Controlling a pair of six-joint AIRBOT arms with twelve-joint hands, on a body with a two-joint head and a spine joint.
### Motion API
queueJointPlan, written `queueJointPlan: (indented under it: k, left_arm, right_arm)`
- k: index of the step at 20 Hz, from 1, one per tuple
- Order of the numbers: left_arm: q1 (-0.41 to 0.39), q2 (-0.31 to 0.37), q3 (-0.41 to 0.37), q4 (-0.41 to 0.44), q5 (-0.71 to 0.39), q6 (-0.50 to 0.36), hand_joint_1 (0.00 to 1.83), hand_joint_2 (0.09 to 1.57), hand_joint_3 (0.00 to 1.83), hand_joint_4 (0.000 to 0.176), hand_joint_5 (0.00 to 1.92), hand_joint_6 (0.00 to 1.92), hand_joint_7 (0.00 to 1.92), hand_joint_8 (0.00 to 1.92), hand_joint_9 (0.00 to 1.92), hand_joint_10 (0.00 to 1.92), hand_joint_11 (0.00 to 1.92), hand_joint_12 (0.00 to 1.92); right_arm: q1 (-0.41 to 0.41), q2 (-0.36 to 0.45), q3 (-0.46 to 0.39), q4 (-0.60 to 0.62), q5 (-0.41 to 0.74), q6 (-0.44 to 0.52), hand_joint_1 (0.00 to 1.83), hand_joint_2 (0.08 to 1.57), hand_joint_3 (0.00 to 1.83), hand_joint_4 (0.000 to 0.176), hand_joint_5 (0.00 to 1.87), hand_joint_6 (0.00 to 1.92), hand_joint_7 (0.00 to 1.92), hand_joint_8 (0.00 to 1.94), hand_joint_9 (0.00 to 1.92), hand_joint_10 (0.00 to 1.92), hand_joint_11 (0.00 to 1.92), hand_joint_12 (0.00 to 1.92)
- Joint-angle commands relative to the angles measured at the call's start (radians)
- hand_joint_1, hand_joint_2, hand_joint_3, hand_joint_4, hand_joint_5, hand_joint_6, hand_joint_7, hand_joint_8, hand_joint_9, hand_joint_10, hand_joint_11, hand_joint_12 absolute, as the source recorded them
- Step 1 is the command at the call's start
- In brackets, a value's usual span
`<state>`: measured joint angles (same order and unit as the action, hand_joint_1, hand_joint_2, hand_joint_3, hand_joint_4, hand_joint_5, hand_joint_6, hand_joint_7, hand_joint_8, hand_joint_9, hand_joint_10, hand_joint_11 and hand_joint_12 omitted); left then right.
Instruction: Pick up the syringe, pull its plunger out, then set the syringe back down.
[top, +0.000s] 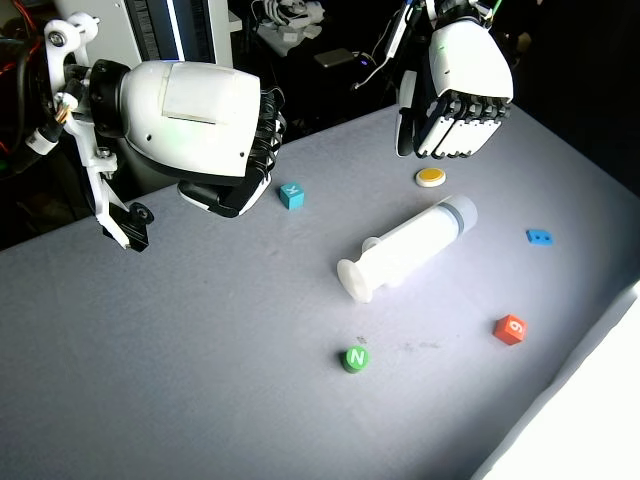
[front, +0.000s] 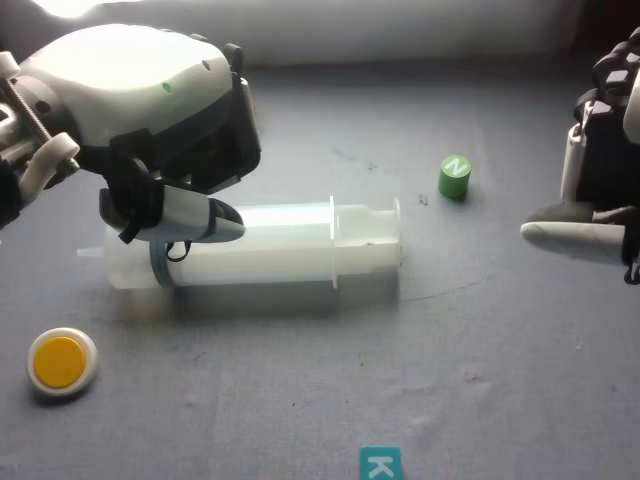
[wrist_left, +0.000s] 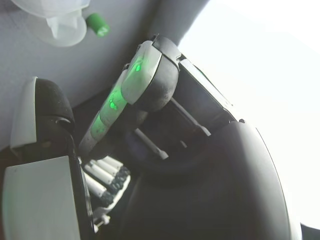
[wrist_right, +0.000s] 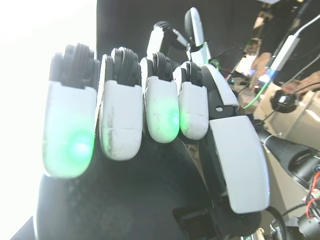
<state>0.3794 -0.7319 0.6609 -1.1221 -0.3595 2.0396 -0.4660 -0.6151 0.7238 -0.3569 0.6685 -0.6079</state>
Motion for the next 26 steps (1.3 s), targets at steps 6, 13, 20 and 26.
queueJointPlan:
  k: [6, 13, 20, 26]
  left_arm:
    - [-0.005, -0.001, 0.005, -0.019, -0.066, 0.059, 0.00, 1.02, 0.02, 0.000, 0.01, 0.00, 0.00, 0.00, 0.00, 0.00, 0.00, 0.00]
    - [0.005, -0.001, 0.003, -0.111, -0.108, 0.165, 0.00, 1.02, 0.01, 0.000, 0.01, 0.00, 0.00, 0.00, 0.00, 0.00, 0.00, 0.00]
    - [0.071, -0.063, 0.022, -0.072, -0.190, 0.063, 0.79, 0.95, 0.02, 0.000, 0.00, 0.00, 0.00, 0.00, 0.00, 0.00, 0.08, 0.05]
    - [0.161, -0.160, 0.070, -0.056, -0.261, 0.003, 0.85, 0.99, 0.01, 0.000, 0.00, 0.00, 0.00, 0.00, 0.01, 0.00, 0.00, 0.34]
  right_arm:
    - [0.003, 0.002, 0.000, 0.027, 0.115, -0.002, 0.05, 1.12, 0.01, 0.000, 0.05, 0.00, 0.04, 0.01, 0.02, 0.01, 0.00, 0.00]
    - [0.002, 0.001, 0.000, 0.027, 0.115, -0.002, 0.06, 1.12, 0.00, 0.000, 0.03, 0.00, 0.02, 0.00, 0.00, 0.00, 0.00, 0.00]
    - [0.002, 0.000, 0.001, 0.033, 0.115, -0.020, 0.12, 1.12, 0.00, 0.000, 0.01, 0.00, 0.00, 0.00, 0.00, 0.00, 0.00, 0.00]
    - [0.000, 0.000, 0.001, 0.045, 0.115, -0.049, 0.13, 1.13, 0.00, 0.000, 0.03, 0.00, 0.01, 0.00, 0.00, 0.00, 0.00, 0.00]
